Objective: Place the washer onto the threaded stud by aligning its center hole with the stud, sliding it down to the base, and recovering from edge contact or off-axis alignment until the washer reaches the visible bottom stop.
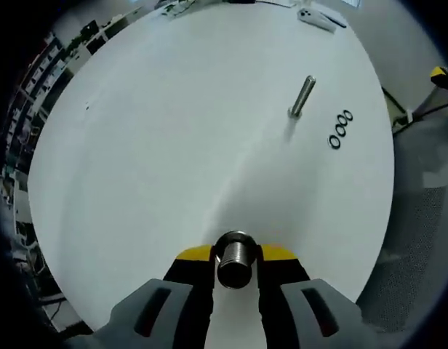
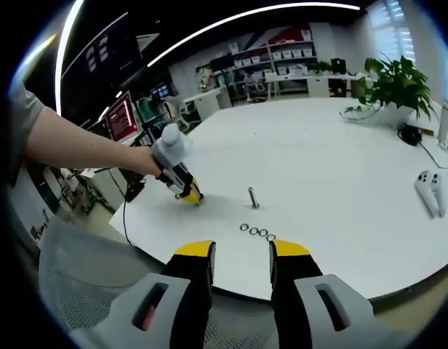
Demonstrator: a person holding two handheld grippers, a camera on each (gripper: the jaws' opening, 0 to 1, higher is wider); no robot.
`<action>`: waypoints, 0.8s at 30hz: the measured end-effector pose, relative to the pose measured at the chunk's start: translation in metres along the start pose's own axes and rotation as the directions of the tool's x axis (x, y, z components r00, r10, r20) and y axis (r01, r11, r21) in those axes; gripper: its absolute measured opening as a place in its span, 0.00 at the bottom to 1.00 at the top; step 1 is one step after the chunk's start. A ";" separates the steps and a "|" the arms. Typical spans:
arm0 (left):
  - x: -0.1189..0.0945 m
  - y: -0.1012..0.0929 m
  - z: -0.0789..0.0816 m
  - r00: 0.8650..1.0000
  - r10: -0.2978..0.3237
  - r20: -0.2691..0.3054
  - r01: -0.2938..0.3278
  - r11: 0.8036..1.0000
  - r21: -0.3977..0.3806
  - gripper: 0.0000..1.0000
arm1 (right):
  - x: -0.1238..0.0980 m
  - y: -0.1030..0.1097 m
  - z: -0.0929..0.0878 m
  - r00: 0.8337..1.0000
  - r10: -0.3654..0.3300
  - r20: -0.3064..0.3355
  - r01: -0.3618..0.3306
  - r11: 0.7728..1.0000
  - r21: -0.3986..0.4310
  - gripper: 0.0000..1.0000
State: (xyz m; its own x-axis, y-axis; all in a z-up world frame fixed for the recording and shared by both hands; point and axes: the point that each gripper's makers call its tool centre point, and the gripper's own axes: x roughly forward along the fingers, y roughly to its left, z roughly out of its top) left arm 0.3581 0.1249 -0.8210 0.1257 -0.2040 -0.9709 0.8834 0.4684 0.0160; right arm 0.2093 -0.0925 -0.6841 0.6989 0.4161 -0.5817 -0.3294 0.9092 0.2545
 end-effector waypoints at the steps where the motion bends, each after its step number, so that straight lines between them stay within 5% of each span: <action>1: 0.000 0.001 0.000 1.000 0.000 0.003 0.000 1.000 0.001 0.20 | 0.000 0.000 0.000 1.000 0.001 -0.001 -0.001 1.000 -0.001 0.32; 16: -0.016 0.004 -0.003 0.997 0.051 0.060 -0.050 0.999 -0.017 0.29 | 0.001 0.002 0.000 1.000 0.009 -0.004 -0.009 1.000 -0.006 0.32; 24: -0.028 0.016 -0.026 0.994 0.078 0.070 -0.072 0.994 -0.083 0.29 | 0.001 0.003 0.000 1.000 0.015 -0.006 -0.015 1.000 -0.009 0.32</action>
State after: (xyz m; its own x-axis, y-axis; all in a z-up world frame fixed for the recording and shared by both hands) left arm 0.3573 0.1608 -0.7997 0.2257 -0.2268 -0.9474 0.8313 0.5518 0.0659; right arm 0.2088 -0.0894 -0.6839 0.6898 0.4297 -0.5827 -0.3455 0.9026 0.2567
